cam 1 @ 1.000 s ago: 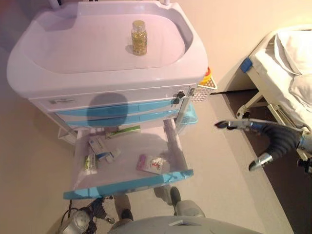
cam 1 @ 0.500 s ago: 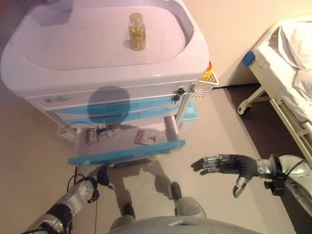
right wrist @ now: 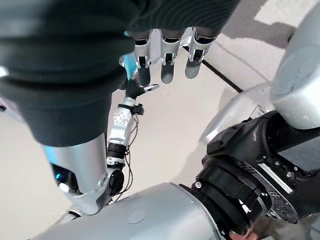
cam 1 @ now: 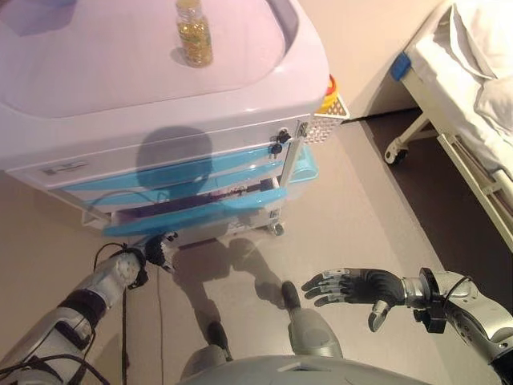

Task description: Open the drawer and pick up the medicine

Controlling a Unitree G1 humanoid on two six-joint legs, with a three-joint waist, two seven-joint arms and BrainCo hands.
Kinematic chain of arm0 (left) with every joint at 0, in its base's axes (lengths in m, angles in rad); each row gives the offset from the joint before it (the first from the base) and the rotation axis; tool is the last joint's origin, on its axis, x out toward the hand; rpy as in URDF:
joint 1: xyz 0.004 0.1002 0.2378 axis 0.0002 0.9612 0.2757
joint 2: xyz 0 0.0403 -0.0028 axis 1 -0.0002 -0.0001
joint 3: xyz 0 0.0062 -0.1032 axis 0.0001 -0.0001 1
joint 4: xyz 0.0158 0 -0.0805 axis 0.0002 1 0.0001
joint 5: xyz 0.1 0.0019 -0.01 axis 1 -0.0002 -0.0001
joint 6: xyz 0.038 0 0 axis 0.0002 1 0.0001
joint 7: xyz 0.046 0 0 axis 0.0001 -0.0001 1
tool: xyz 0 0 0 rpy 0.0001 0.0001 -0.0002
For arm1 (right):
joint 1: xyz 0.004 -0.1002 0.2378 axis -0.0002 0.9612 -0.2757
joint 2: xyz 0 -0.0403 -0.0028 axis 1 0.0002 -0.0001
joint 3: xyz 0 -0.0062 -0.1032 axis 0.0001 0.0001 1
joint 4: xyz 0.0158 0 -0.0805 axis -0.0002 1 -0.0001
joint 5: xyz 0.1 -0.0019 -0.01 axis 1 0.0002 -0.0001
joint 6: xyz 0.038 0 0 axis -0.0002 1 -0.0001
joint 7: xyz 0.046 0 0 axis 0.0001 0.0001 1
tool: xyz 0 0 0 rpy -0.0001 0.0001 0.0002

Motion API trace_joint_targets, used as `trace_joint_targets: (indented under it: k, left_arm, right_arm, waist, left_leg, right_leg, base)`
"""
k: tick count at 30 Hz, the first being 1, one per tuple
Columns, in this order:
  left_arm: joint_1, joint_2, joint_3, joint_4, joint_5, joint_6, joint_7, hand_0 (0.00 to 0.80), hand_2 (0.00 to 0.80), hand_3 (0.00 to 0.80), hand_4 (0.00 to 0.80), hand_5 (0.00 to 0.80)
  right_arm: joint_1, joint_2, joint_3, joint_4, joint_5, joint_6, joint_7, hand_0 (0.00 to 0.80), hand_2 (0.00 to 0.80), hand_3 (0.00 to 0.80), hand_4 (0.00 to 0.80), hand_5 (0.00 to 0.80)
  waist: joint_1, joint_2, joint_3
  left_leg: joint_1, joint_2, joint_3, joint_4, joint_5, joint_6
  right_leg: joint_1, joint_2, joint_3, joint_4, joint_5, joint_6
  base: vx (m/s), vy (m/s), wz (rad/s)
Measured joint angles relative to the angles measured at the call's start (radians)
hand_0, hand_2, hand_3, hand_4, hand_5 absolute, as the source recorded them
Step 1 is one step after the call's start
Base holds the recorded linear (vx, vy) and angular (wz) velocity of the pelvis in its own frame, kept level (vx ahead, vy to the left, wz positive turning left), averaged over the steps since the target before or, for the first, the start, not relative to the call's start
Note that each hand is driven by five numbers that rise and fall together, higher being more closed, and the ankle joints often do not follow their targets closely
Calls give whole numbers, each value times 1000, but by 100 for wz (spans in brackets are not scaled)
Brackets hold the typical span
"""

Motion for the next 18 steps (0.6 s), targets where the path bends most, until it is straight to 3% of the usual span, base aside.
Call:
trace_joint_targets:
  k: [6, 13, 18]
  left_arm:
    - [-77, 3, 2, 111, -122, 5, -49, 0, 0, 0, 0, 0]
    - [-171, 71, 2, 221, -237, 5, -104, 0, 0, 0, 0, 0]
    - [-255, 96, 2, 248, -304, 27, -113, 0, 0, 0, 0, 0]
  right_arm:
    - [-7, 13, 2, 38, 59, 1, -22, 0, 0, 0, 0, 0]
    - [-5, 9, 1, 102, 70, -31, -33, 0, 0, 0, 0, 0]
    - [3, 7, 1, 127, 76, -76, -34, 0, 0, 0, 0, 0]
  waist:
    - [-27, 12, 26]
    - [-79, -13, 129]
    - [-103, -14, 192]
  left_leg:
    - [-37, -1, 35, 33, -10, 0]
    - [-126, 10, 81, 175, -66, 4]
    - [-210, 34, 75, 305, -115, 6]
  right_leg:
    - [-57, 4, 34, 35, -3, 4]
    - [-142, 11, 88, 109, -2, 3]
    - [-177, 16, 88, 129, 14, -4]
  base:
    - [-54, 68, -15]
    - [-55, 73, -20]
    - [-35, 29, -3]
